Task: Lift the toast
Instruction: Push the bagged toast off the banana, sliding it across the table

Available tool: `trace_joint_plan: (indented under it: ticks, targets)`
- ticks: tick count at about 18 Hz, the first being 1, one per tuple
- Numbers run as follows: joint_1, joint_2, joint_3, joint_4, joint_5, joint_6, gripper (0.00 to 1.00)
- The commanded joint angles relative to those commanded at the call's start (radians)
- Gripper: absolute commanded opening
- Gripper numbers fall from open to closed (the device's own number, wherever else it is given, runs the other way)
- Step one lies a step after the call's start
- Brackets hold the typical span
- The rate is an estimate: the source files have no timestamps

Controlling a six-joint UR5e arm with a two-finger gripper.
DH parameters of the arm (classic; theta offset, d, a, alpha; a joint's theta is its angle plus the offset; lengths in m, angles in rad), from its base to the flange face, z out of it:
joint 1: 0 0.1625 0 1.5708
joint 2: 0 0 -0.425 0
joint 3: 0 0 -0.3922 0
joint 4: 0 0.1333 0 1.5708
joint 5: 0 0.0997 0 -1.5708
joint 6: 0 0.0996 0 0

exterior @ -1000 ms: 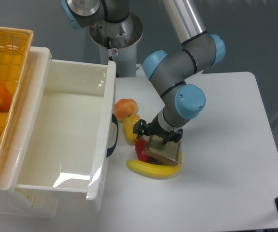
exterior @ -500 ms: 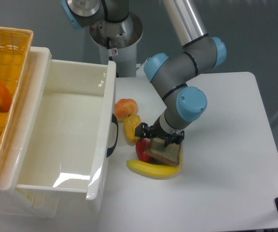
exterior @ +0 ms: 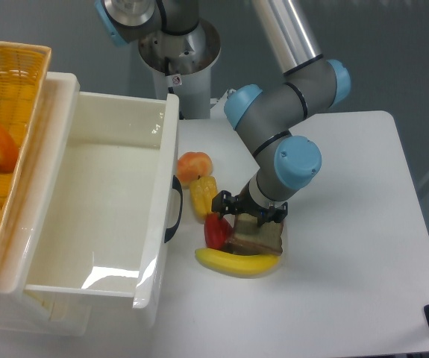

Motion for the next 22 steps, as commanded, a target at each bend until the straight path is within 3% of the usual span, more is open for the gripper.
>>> trace_joint_plan:
  ticks: [4,6,12,22]
  targets:
    - [0.017,0.003,0.032,0.000,0.000,0.006,1.00]
    - [0.060,0.011,0.072,-0.002,0.000,0.020,1.00]
    - [0.106,0.002,0.077,-0.003,0.000,0.098,1.00]
    - [0.127,-0.084,0.101,0.027,-0.003,0.199,1.00]
